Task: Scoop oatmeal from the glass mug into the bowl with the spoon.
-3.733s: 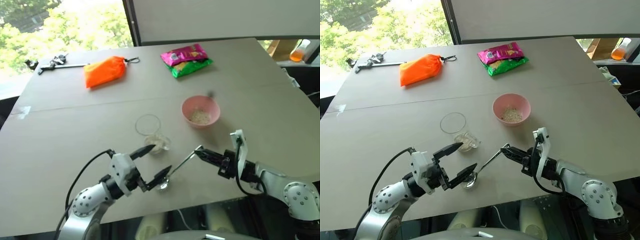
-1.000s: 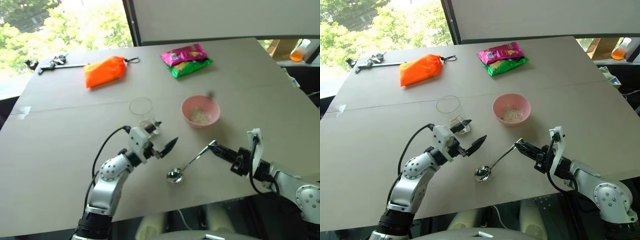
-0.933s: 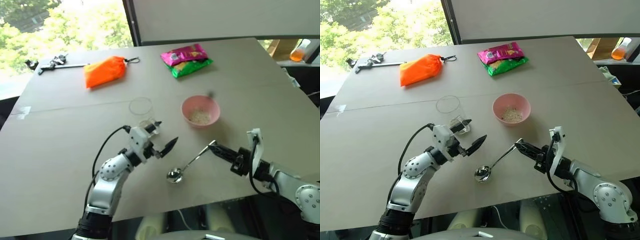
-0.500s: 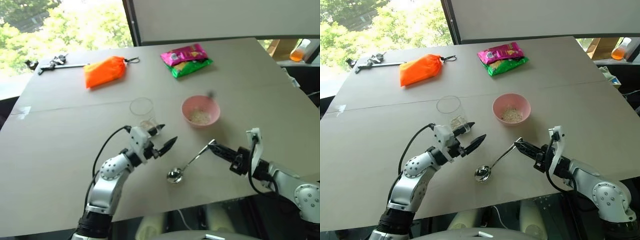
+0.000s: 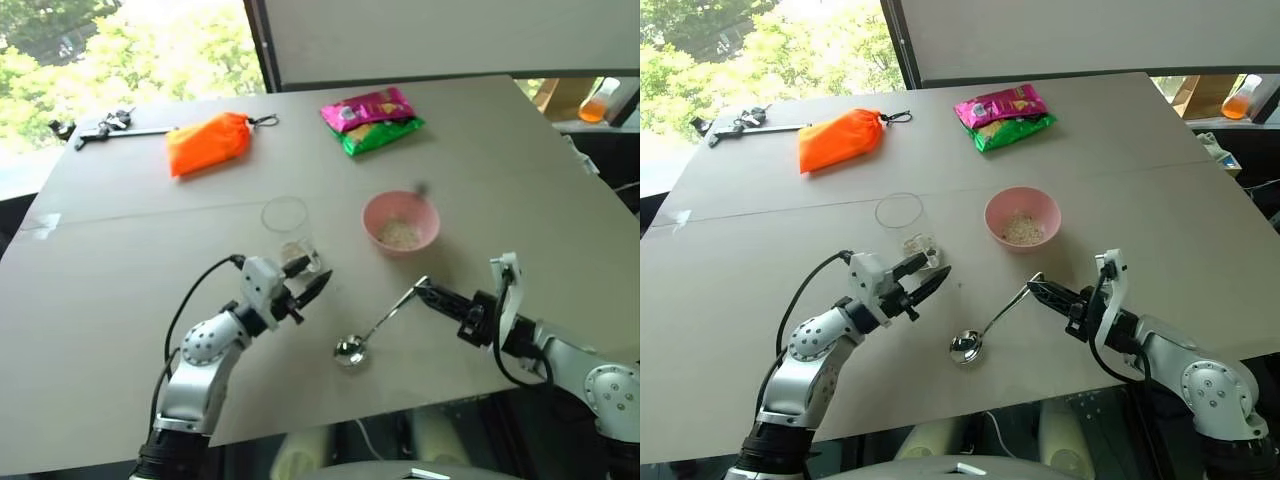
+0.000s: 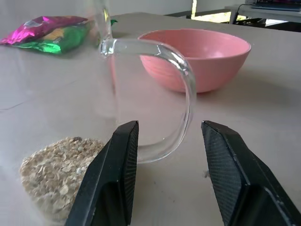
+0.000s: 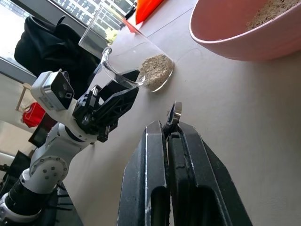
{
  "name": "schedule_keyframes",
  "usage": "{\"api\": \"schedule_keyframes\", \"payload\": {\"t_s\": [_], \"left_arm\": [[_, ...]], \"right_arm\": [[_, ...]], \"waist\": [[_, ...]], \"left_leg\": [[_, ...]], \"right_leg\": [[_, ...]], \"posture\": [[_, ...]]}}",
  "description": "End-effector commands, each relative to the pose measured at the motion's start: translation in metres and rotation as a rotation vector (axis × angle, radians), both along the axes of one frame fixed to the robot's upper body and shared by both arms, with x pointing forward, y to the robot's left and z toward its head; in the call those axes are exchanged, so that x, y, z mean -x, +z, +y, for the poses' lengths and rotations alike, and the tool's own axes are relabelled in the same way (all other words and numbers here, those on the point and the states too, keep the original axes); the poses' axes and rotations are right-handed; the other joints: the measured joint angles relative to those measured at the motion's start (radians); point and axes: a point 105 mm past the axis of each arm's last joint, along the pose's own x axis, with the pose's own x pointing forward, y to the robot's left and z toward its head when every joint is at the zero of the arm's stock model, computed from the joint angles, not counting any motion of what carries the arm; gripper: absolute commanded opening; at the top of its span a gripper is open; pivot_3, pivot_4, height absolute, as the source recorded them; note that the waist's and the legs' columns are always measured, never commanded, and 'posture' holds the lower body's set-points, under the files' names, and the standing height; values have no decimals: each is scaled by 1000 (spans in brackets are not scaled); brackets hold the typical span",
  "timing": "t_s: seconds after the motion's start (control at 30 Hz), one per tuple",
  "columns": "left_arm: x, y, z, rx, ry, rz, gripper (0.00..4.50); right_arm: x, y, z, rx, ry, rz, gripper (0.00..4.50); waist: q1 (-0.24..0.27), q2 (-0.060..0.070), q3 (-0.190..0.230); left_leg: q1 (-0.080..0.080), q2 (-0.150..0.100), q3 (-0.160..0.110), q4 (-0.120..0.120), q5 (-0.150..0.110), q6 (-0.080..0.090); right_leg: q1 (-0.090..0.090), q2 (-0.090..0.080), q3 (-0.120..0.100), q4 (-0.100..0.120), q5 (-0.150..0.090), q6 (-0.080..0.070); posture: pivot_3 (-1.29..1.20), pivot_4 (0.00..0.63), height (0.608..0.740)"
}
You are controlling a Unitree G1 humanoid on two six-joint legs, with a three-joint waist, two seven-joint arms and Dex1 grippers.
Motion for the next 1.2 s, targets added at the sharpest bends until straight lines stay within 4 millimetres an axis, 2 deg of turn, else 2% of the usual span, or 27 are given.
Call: {"api": "schedule_keyframes", "payload": {"t_s": [0.03, 0.13, 0.37, 0.9, 1.0, 1.2], "left_arm": [[3, 20, 9, -5, 41, -79, 2212], [3, 22, 17, -10, 86, -87, 2212], [5, 23, 19, -17, 108, -93, 2212], [-1, 21, 67, -82, 339, -121, 2212], [6, 22, 58, -38, 279, -103, 2212], [48, 21, 18, 68, -36, 16, 2212]], "right_arm": [[1, 2, 2, -5, 10, -14, 0], [1, 1, 5, -10, 17, -10, 0], [-1, 1, 7, -14, 26, -11, 0], [0, -2, 7, -17, 26, -8, 0], [0, -2, 7, -16, 25, -8, 0], [1, -3, 5, -11, 21, -9, 0]], "waist": [[0, 0, 0], [0, 0, 0], [0, 0, 0], [0, 0, 0], [0, 0, 0], [-2, 0, 0]], "left_leg": [[0, 0, 0, 0, 0, 0], [0, 0, 0, 0, 0, 0], [0, 0, 0, 0, 0, 0], [0, 0, 0, 0, 0, 0], [0, 0, 0, 0, 0, 0], [0, 0, 0, 0, 0, 0]], "right_leg": [[0, 0, 0, 0, 0, 0], [0, 0, 1, 0, 0, 0], [0, 0, 0, 0, 0, 0], [0, 0, 0, 0, 0, 0], [0, 0, 0, 0, 0, 0], [0, 0, 3, -1, 0, 0]], "posture": [[0, 150, 740], [0, 150, 740], [0, 150, 740], [0, 150, 740], [0, 150, 740], [0, 150, 740]]}}
